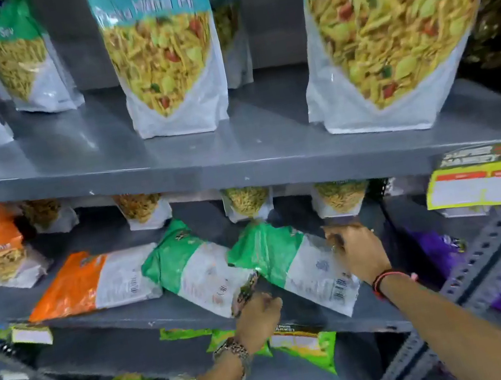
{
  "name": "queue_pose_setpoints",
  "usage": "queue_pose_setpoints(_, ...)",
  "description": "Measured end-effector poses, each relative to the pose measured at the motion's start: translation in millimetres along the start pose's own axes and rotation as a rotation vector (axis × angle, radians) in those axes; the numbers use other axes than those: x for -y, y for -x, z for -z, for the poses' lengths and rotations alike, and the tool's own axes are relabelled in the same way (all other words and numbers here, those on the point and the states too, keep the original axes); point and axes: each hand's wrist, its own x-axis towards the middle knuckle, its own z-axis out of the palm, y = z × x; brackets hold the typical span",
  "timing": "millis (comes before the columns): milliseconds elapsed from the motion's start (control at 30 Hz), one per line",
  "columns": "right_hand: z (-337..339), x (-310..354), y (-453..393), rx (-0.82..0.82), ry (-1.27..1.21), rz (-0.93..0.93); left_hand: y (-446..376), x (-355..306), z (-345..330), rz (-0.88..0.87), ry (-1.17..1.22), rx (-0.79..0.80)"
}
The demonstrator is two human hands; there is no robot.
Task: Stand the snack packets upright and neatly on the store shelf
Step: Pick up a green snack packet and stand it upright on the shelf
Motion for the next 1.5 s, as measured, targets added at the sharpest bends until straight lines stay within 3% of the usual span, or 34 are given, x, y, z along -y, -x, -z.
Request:
queue_pose_setpoints(67, -16.1, -7.8, -22.7, 0.073, -0.057, -0.103, -19.8, 0.2, -10.9, 0.129, 0.230, 0.124)
queue_pose_setpoints(200, -41.6, -19.5, -57.5, 0.207, -0.159, -0.318, -45.6, -9.5, -21.9, 0.305, 0.591, 0.103)
queue_pose_setpoints(400, -63.1, -30.9, -93.9, 0.433, -0.283, -0.471, -63.0, -8.1, -27.0, 0.274, 0.734, -0.034)
queue_pose_setpoints(667, -51.0, -43.4, -74.3, 0.449, -0.460, -0.647, -55.4, 1.5, -29.7, 0.293, 1.056, 0.016)
queue_pose_setpoints(1000, -20.8, -57.2, -22.0, 0.147, -0.743, -0.693, -32.4, -17.7, -12.0, 0.001, 1.006, -0.055)
queue_pose_setpoints(1233, 1.9, -46.0, -29.5, -0.049, -0.779, -0.562, -52.7, -63.1, 16.0, -0.222, 0.910, -0.055)
queue_pose_setpoints(1333, -12.0, -47.9, -27.9, -0.116, -0.688, -0.539, -66.7, -67.8, 15.6, -0.232, 0.816, -0.109)
queue_pose_setpoints(1500, -40.2, -55.9, -20.3, -0.076, -0.660, -0.657, -78.2, -60.6, 2.6, -0.184, 0.721, -0.080)
